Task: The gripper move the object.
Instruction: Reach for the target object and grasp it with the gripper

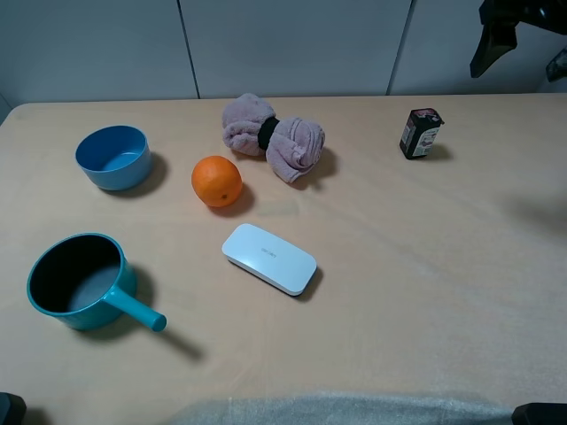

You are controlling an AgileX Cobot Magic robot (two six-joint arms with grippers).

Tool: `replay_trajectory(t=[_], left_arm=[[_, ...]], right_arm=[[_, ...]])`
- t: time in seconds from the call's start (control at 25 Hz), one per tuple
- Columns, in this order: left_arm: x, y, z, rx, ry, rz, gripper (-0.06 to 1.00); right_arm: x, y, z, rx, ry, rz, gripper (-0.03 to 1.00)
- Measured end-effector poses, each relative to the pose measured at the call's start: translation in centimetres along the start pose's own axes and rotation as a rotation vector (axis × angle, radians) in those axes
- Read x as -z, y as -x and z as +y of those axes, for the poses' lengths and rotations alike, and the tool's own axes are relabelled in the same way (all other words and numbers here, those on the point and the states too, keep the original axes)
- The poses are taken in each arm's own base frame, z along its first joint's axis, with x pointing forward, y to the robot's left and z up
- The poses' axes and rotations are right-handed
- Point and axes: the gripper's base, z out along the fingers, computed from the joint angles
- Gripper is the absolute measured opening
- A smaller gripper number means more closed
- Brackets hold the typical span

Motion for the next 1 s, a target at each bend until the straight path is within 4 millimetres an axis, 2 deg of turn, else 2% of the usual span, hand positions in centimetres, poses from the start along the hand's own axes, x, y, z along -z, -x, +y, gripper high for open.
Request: replay_trajectory(t=[0.76,1.0], left_arm=[[0.0,0.0,0.0,0.000,0.000,0.000,0.99],[0.0,0.0,0.0,0.000,0.000,0.000,0.99]], right_arm=[[-8.2,2.8,0.5,-0.004,0.053,0.100,0.67],[-9.6,4.3,0.7,0.007,0.054,0.099,0.67]])
